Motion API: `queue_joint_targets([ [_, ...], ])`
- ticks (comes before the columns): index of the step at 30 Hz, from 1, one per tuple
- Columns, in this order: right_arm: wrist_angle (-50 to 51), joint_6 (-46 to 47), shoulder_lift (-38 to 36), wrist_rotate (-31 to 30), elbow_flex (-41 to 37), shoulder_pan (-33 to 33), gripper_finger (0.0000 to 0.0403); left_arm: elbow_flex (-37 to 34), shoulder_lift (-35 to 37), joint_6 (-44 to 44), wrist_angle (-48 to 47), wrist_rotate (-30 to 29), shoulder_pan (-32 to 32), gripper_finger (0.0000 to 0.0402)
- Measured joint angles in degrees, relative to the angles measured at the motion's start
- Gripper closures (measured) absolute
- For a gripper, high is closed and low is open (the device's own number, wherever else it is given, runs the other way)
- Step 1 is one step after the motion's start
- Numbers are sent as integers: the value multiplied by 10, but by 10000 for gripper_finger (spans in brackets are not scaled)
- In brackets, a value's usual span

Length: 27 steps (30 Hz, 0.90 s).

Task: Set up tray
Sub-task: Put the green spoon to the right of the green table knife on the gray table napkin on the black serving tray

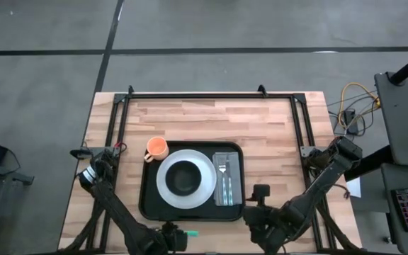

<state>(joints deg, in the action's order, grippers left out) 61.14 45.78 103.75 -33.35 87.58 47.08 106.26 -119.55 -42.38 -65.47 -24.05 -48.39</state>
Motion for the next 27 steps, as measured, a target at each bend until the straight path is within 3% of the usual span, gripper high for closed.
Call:
queue_joint_targets([
  [2,-24,-7,-19,-26,-6,0,131,61,-9,43,-62,-2,6,369],
  [7,-164,-28,-91,-21,-73,-8,133,150,-12,206,-132,-18,23,369],
  [11,-317,-34,-164,-10,-174,-37,133,155,-13,367,-160,-19,37,369],
  [14,-457,-29,-217,-5,-266,-65,133,150,-13,424,-175,-20,55,369],
  [19,-691,-21,-259,57,-399,-130,133,148,-13,512,-200,-50,81,369],
  [27,-741,8,-215,126,-419,-211,133,156,-13,637,-228,-125,108,369],
])
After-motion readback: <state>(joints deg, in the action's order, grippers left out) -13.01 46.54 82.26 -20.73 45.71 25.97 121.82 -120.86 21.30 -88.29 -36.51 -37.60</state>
